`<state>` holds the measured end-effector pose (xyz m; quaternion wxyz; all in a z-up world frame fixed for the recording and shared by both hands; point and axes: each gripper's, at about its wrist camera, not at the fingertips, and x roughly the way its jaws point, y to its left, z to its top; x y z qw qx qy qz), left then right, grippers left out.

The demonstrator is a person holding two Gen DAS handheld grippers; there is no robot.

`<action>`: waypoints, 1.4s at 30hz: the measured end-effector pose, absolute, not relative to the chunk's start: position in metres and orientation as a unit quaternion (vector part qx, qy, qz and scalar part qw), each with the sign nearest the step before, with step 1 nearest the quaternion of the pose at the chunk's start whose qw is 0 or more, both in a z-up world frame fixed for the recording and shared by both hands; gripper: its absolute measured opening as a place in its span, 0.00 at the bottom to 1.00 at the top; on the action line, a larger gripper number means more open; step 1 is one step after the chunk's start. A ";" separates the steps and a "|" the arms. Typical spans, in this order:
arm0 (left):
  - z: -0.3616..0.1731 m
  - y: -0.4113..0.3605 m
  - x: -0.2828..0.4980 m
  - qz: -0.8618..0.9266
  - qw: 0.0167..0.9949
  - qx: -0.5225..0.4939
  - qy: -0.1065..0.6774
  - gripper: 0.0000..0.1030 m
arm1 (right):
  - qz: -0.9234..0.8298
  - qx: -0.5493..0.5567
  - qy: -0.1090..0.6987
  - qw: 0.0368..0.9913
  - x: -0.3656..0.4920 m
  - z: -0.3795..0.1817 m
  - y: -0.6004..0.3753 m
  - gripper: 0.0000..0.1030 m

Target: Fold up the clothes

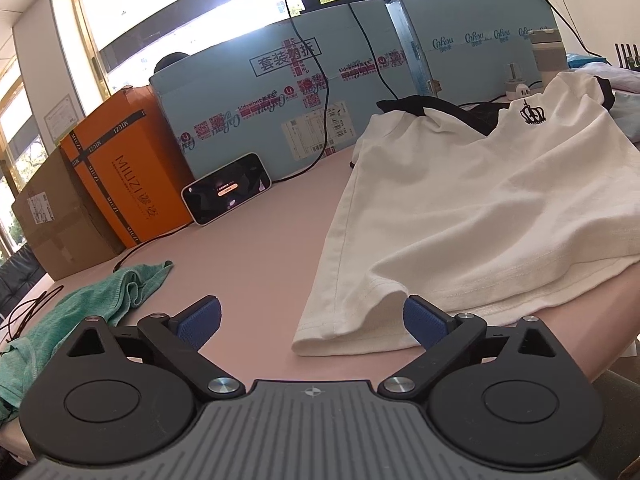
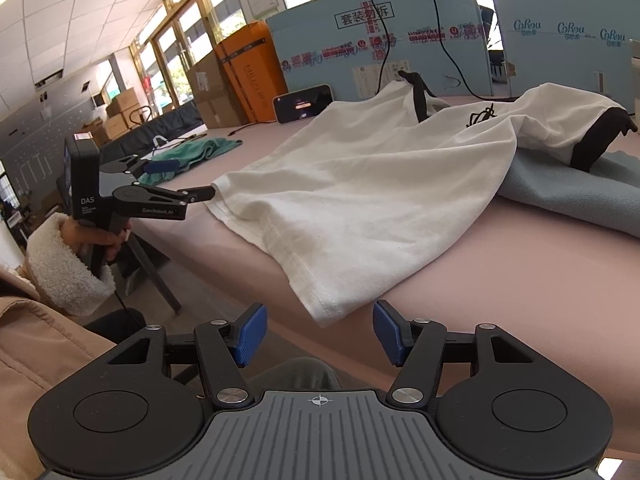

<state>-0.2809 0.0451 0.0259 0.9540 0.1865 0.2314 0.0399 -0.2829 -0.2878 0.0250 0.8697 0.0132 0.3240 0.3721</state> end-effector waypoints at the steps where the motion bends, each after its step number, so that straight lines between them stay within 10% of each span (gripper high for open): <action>1: 0.026 0.045 -0.281 0.039 0.954 0.186 0.232 0.95 | 0.370 0.009 0.319 0.872 -0.283 0.025 -0.286 0.45; 5: 0.027 0.044 -0.281 0.038 0.955 0.184 0.229 0.95 | 0.354 -0.008 0.314 0.881 -0.280 0.027 -0.280 0.07; 10: 0.030 0.046 -0.281 0.041 0.957 0.181 0.225 0.96 | 0.361 0.051 0.285 0.886 -0.281 0.044 -0.297 0.02; 26: 0.035 0.051 -0.282 0.056 0.954 0.194 0.223 0.96 | 0.372 0.064 0.266 0.887 -0.300 0.068 -0.332 0.10; 33: 0.031 0.046 -0.288 0.045 0.942 0.234 0.237 0.96 | 0.319 0.103 0.222 0.916 -0.290 0.080 -0.357 0.40; 42: 0.027 0.038 -0.284 0.013 0.942 0.233 0.240 0.92 | 0.298 0.126 0.221 0.920 -0.274 0.077 -0.360 0.43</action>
